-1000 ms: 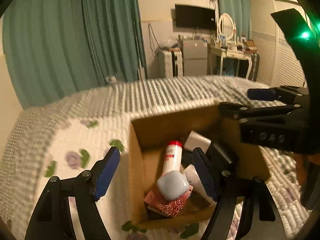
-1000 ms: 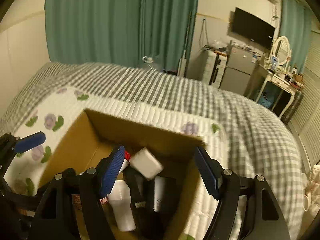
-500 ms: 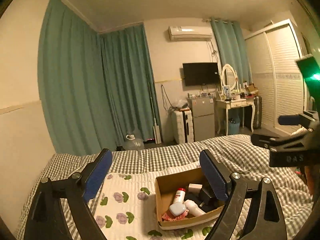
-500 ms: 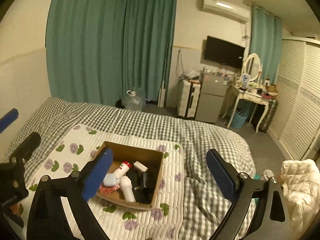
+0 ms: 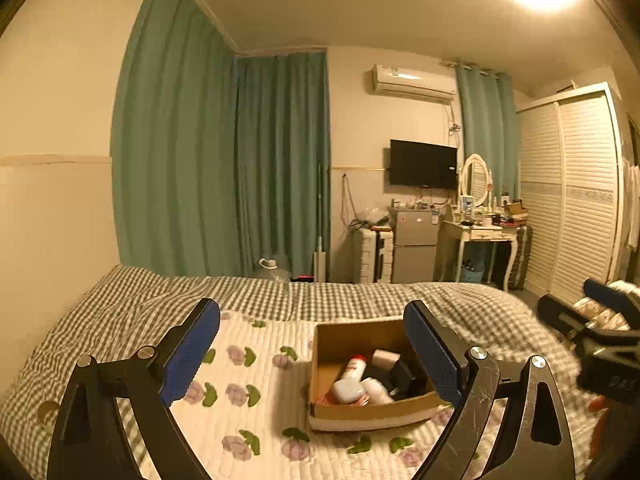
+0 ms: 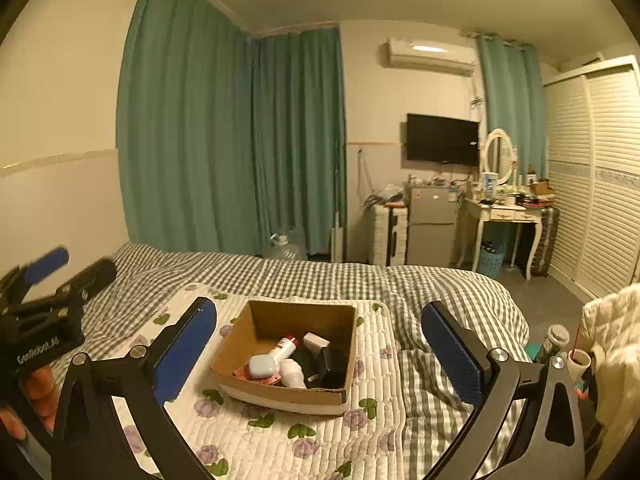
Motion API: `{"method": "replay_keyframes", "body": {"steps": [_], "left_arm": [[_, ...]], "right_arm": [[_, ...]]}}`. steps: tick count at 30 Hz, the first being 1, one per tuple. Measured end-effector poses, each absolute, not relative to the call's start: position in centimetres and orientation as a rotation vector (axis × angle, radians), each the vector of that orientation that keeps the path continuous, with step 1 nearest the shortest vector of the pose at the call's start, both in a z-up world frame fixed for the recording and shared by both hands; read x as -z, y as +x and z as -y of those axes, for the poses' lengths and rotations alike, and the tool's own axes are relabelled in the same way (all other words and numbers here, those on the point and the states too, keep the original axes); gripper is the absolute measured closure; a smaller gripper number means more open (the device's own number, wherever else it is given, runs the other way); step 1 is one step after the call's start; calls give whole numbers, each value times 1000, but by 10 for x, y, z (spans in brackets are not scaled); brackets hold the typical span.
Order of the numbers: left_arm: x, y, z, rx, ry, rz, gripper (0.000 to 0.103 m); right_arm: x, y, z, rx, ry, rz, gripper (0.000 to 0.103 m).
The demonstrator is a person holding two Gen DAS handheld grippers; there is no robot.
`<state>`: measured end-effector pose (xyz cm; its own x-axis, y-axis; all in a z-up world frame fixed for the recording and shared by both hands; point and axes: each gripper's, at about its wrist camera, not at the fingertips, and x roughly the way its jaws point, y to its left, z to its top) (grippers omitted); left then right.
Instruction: Organize rigid objects
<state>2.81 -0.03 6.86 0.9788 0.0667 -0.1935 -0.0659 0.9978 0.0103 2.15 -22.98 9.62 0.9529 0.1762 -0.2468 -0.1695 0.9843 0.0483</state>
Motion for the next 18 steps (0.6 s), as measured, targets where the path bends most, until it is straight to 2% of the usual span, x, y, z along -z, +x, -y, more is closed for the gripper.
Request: {"method": "replay_keyframes", "body": {"steps": [9, 18], "left_arm": [[-10, 36, -5, -43, -20, -280, 8], [5, 42, -9, -36, -32, -319, 8]], "right_arm": [[-40, 30, 227, -164, 12, -286, 0], [-17, 43, 214, -163, -42, -353, 0]]}}
